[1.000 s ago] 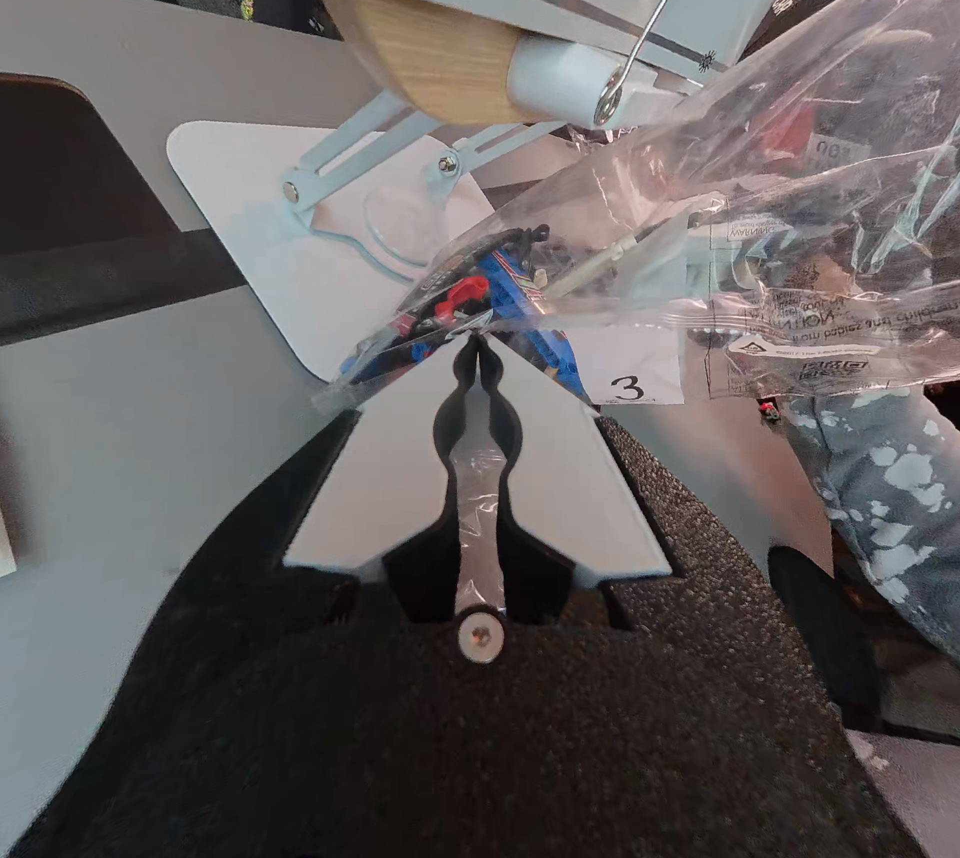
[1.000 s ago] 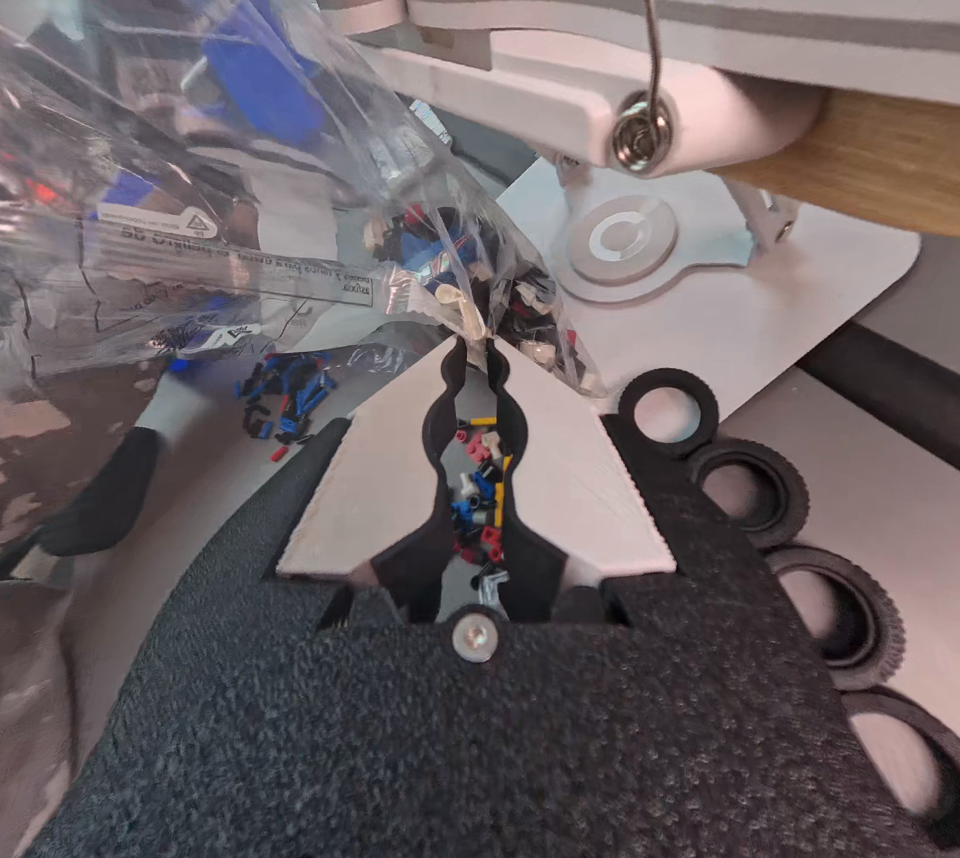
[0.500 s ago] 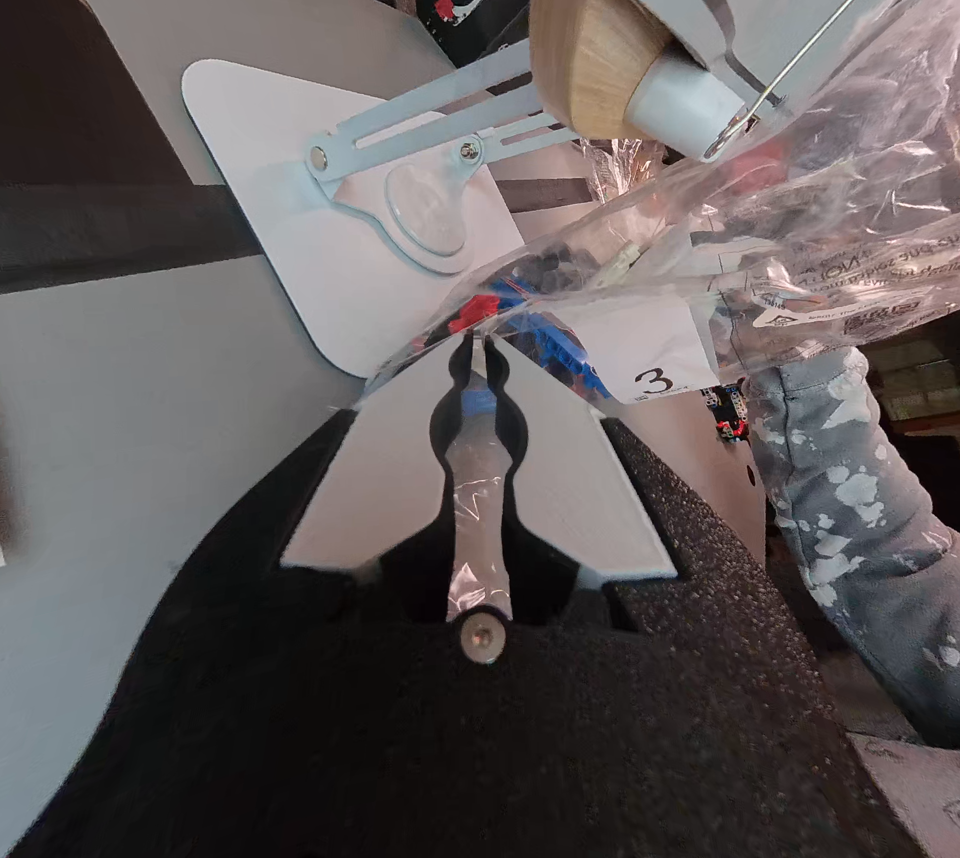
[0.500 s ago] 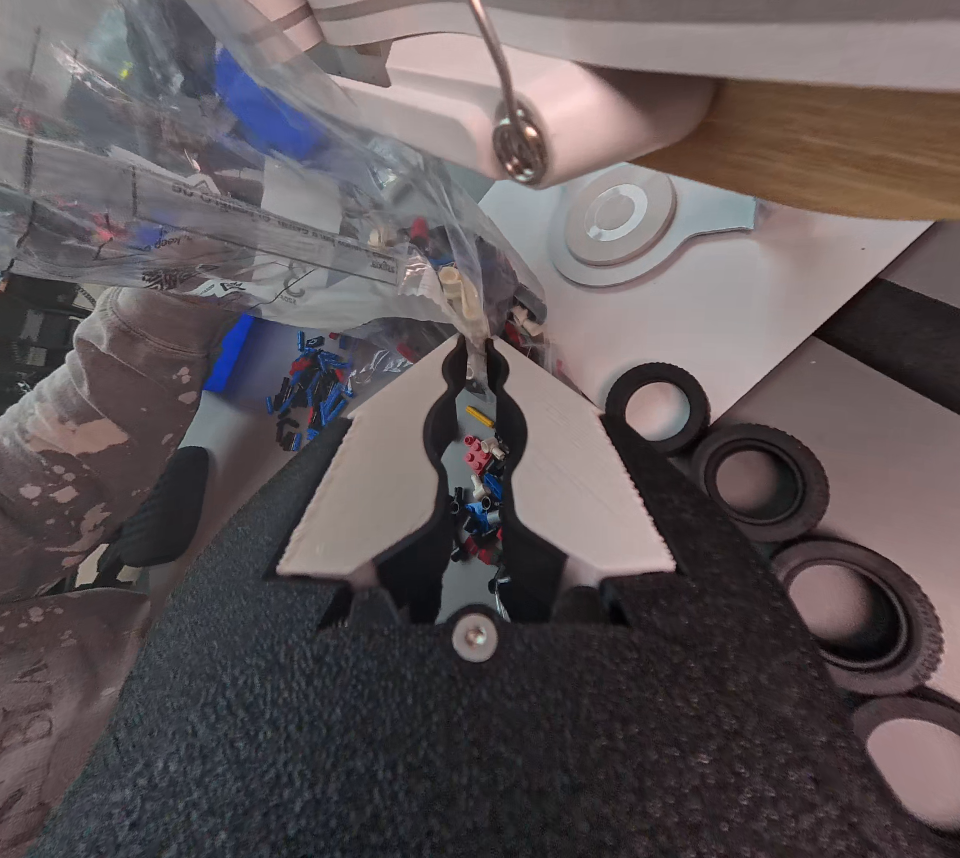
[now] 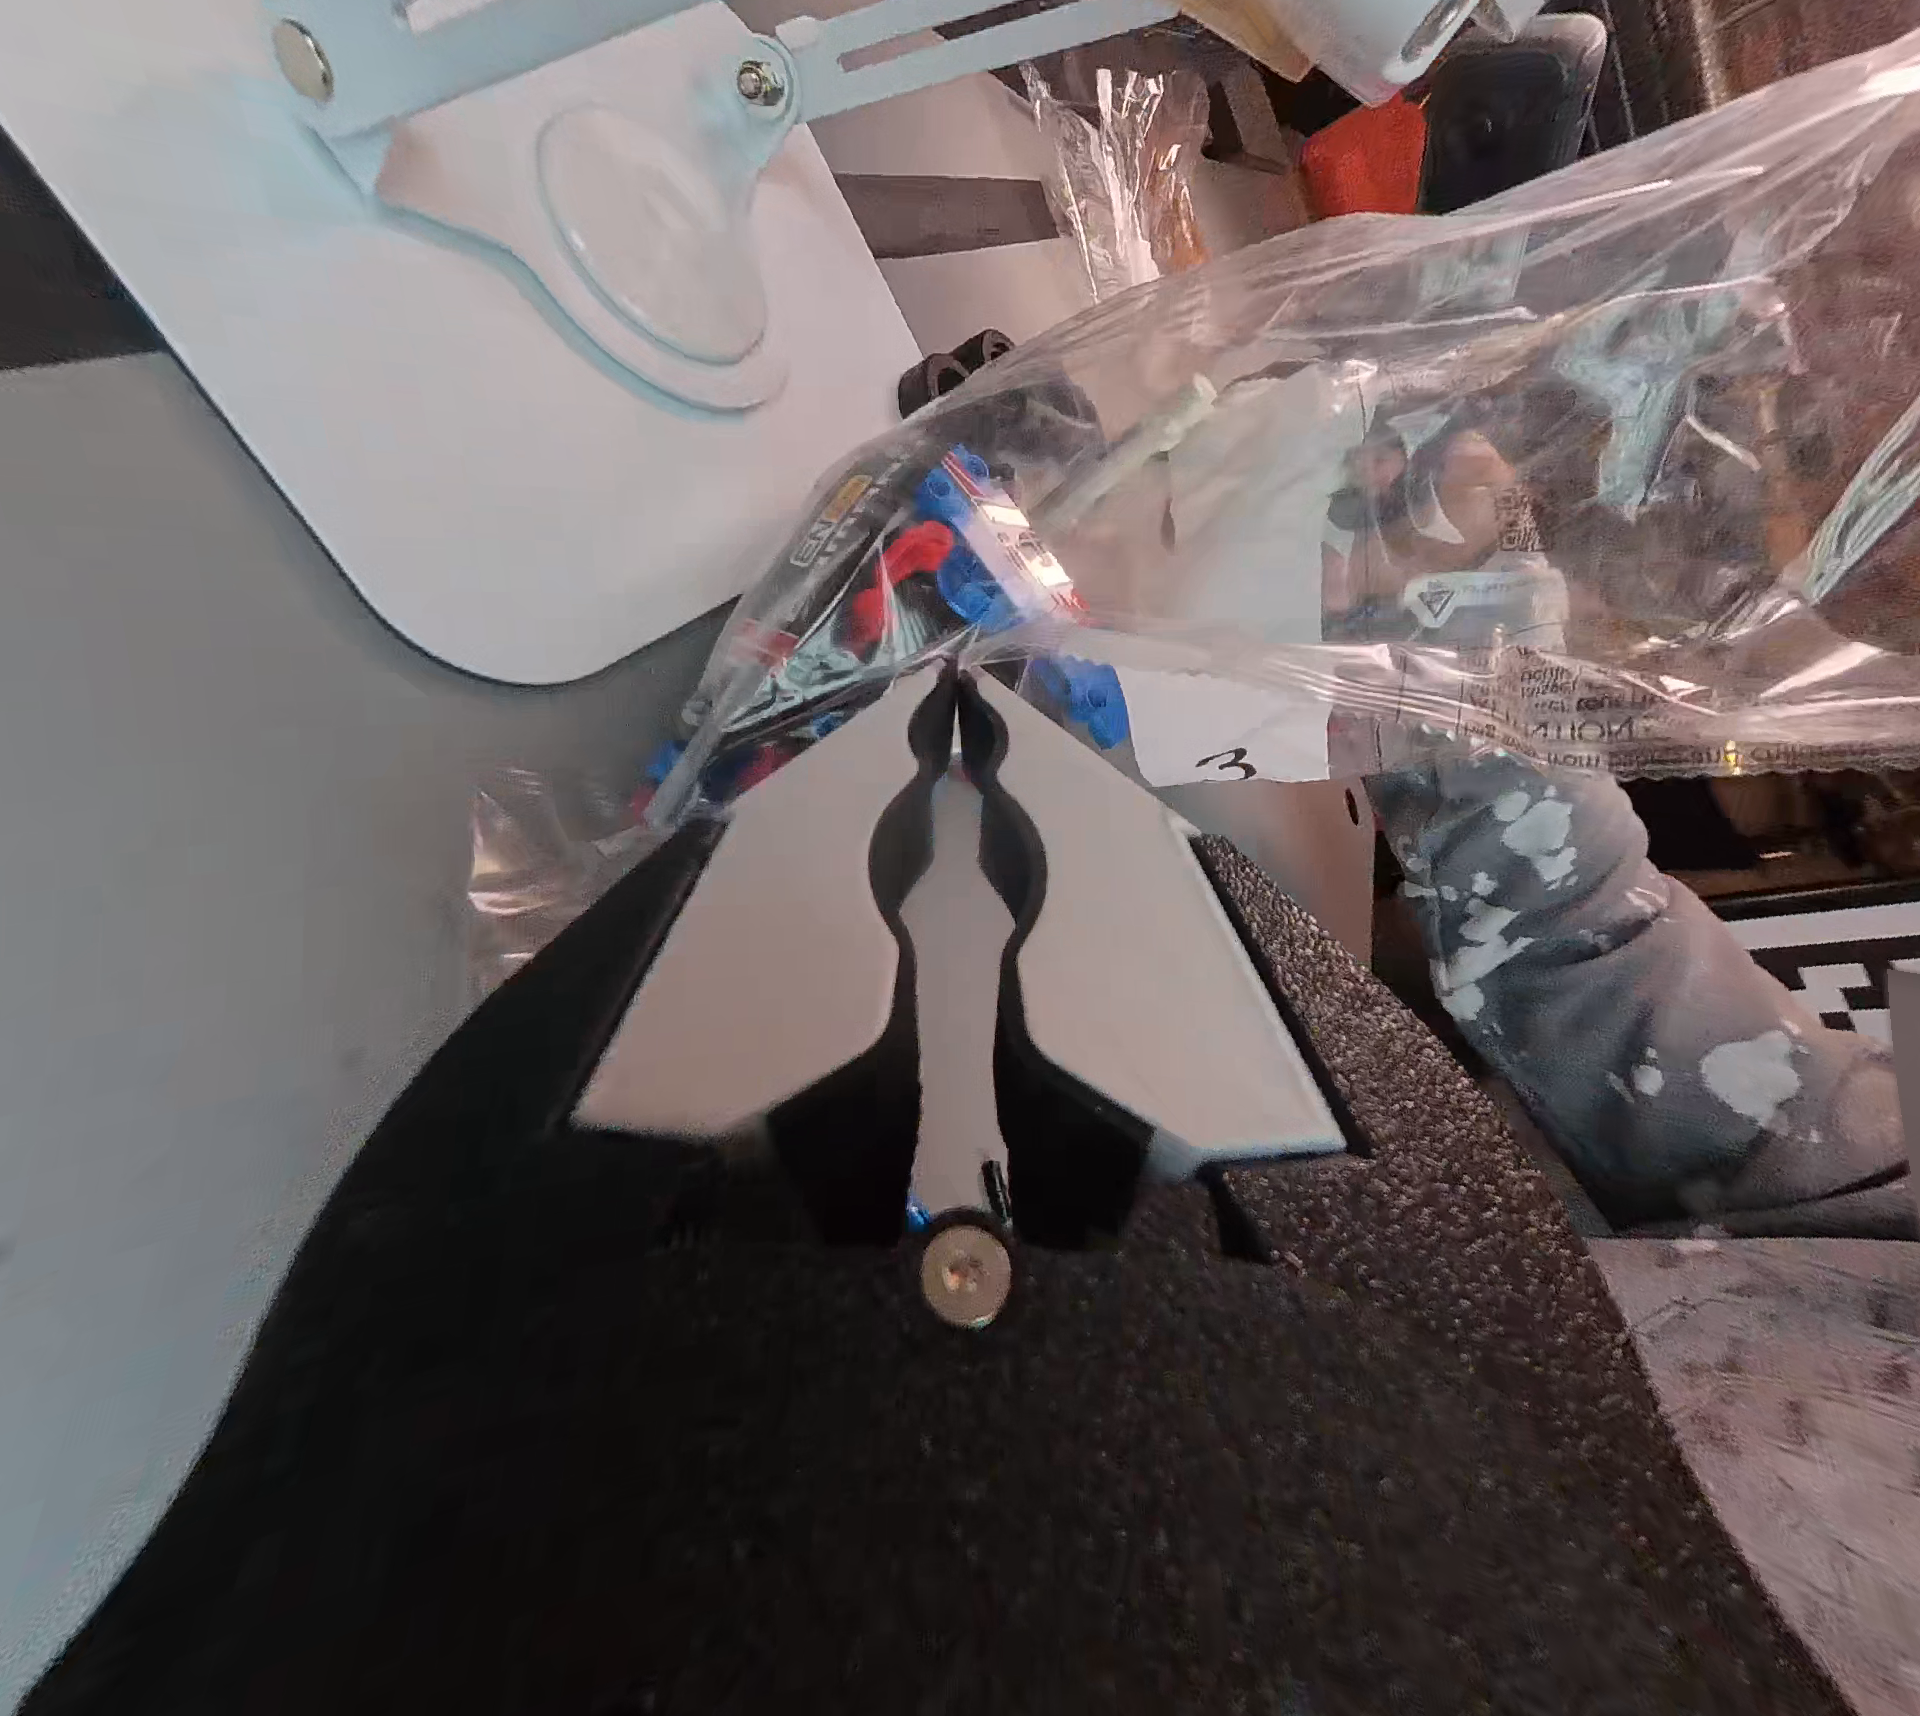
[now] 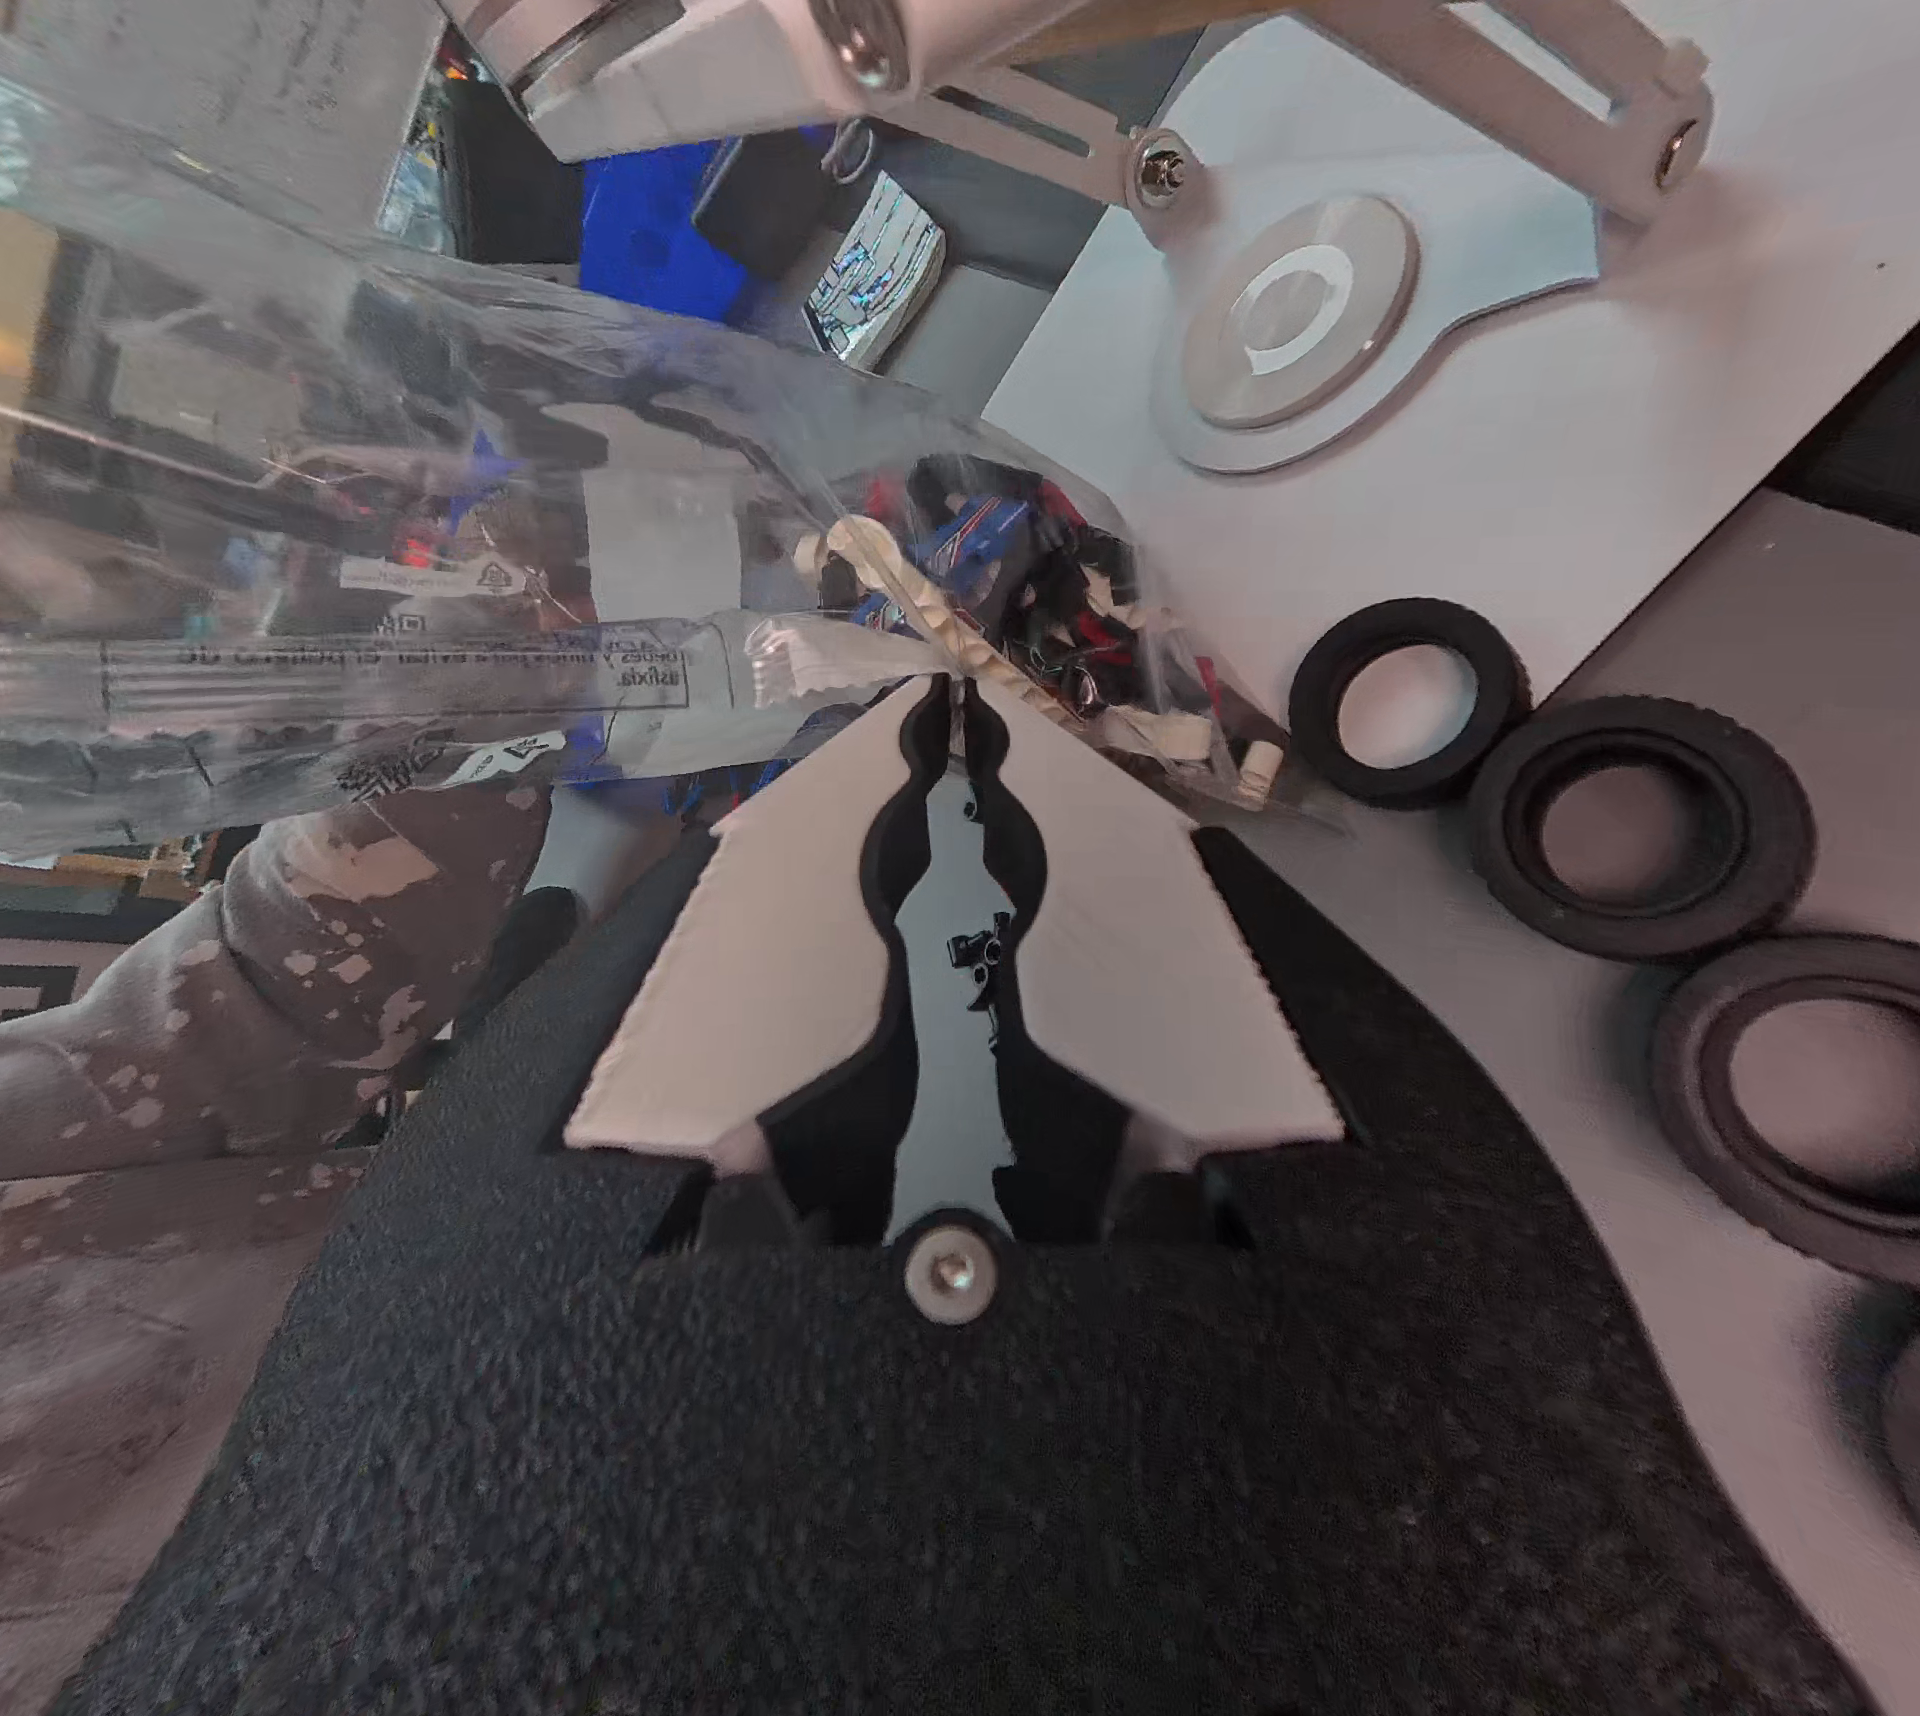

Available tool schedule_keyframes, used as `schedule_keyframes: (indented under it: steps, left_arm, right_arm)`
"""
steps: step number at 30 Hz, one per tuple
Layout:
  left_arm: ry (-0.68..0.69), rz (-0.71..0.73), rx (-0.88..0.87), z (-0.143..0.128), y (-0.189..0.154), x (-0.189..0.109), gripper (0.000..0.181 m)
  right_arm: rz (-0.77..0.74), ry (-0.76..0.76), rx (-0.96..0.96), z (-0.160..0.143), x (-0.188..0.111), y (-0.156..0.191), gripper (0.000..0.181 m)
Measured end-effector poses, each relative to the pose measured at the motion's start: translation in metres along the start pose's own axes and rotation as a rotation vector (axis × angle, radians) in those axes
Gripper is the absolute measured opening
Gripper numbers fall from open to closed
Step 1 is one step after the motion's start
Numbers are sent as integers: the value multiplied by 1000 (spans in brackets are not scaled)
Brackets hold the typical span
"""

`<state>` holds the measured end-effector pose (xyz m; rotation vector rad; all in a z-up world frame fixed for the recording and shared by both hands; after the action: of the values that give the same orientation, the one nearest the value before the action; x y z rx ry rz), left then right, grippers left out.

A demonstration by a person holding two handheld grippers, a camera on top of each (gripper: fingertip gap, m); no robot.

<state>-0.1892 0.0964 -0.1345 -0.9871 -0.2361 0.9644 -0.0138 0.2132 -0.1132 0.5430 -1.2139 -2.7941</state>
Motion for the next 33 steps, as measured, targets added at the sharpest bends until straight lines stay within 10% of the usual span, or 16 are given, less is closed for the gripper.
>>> schedule_keyframes:
  steps: [8, 23, 29, 33]
  left_arm:
    - [36, -77, -175, -2, -1, -11, 0]
    - [-63, -41, 466, 7, -12, -12, 60]
    - [25, 87, 567, -1, 5, 12, 37]
    - [25, 63, 385, 4, 9, 19, 20]
  right_arm:
    - [24, -14, 75, -8, -10, 4, 1]
    - [-16, -104, -207, 13, 2, -14, 24]
    - [-56, -39, -661, 6, 8, -19, 48]
    - [-37, 30, -698, -3, 22, -15, 15]
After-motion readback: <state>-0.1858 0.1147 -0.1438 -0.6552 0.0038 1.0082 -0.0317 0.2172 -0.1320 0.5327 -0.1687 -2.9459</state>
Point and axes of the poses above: each gripper's, where its closed fingertips meet, x out along the fingers, z out of its top, y = z × x across the jaws, the point moved 5 cm from there along -x, back along the fingers, and after that the axes turned 11 degrees about -y, right-handed, at the moved point
